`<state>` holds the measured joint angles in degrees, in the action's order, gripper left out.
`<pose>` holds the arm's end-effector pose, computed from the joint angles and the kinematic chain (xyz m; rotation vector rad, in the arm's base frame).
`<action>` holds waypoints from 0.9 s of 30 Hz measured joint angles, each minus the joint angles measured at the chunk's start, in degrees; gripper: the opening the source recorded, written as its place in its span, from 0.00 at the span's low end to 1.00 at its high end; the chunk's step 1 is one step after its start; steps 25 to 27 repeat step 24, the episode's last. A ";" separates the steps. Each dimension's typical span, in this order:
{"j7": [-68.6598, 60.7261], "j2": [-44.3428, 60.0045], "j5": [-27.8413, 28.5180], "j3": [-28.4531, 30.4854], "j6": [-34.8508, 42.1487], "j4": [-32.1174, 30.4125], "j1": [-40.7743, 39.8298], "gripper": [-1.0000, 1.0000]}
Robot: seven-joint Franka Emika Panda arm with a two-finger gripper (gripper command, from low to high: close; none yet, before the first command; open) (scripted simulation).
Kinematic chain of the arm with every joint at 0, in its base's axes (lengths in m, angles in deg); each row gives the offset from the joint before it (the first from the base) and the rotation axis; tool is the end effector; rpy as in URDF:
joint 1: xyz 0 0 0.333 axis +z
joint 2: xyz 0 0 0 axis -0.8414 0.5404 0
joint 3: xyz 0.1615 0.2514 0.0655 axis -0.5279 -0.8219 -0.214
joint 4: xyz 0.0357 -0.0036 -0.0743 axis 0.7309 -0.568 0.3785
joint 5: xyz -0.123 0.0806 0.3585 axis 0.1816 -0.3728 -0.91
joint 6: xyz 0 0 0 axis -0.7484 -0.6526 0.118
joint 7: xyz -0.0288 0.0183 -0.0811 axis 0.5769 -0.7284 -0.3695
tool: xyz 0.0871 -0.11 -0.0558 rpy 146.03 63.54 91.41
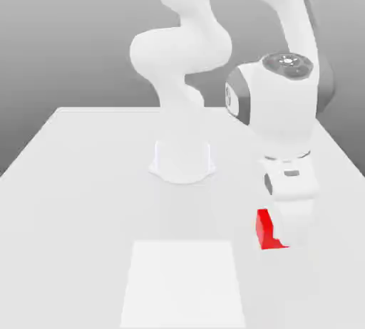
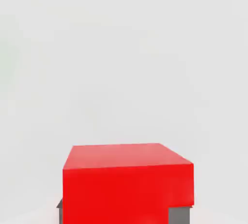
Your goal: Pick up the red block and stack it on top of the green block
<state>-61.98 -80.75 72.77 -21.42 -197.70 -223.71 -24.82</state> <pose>0.3325 0.1988 0.1835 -2.6326 -1.5681 0.0285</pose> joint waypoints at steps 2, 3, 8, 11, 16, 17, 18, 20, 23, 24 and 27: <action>-2.72 -3.09 0.77 -1.78 0.07 -2.73 2.61 0.00; -3.98 -4.65 1.29 -2.90 0.10 -4.10 3.97 0.00; -8.78 -10.53 4.79 -8.63 -0.91 -10.21 10.33 0.00; -8.50 -5.88 6.23 -9.54 -6.01 -10.60 10.33 0.00; -6.00 3.48 10.04 -8.62 -15.04 -10.31 10.37 1.00; -6.00 3.48 10.04 -8.64 -15.02 -10.31 10.43 1.00; -6.00 3.48 10.04 -8.64 -15.02 -10.31 10.52 1.00; -6.00 3.48 10.04 -8.64 -15.02 -10.31 10.63 1.00; -6.03 3.38 9.99 -8.43 -15.03 -10.32 10.64 1.00; -6.49 1.97 9.31 -8.53 -13.71 -10.37 10.51 1.00; -6.49 1.97 9.31 -8.53 -13.71 -10.37 10.51 1.00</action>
